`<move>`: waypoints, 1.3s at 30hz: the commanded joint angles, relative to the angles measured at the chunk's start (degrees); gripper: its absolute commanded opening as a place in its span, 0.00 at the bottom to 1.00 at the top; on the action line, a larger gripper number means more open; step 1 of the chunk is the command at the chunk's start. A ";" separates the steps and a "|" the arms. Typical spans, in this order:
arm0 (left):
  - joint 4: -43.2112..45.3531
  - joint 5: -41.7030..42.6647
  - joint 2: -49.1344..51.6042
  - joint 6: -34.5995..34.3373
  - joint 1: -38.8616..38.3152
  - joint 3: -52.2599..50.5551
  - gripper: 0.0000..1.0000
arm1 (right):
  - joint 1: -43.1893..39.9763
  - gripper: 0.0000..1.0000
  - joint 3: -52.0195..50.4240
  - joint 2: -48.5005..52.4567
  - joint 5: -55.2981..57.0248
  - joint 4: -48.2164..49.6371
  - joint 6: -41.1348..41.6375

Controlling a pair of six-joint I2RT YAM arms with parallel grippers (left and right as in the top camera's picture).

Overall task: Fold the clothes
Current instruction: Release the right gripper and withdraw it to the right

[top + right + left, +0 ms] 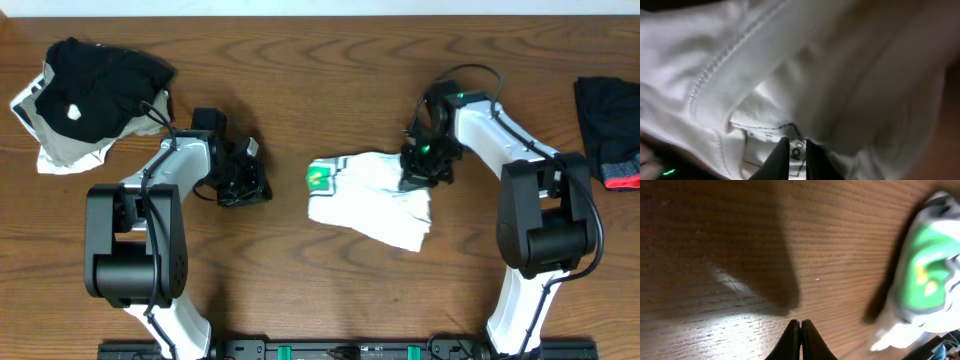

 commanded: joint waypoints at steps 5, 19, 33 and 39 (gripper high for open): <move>-0.07 -0.44 -3.17 0.59 0.17 -0.59 0.13 | -0.37 0.14 10.47 -0.72 19.12 -9.03 -0.61; 5.05 11.61 -4.92 4.61 -5.66 -0.46 0.85 | -1.86 0.99 17.22 -8.15 27.36 -19.12 3.28; 15.72 5.97 -3.61 -3.74 -12.63 -0.39 0.98 | -3.58 0.99 17.22 -17.70 23.30 -25.62 2.84; 17.46 6.01 1.42 -6.91 -14.95 -0.39 0.98 | -3.58 0.99 17.22 -23.71 20.00 -25.73 1.79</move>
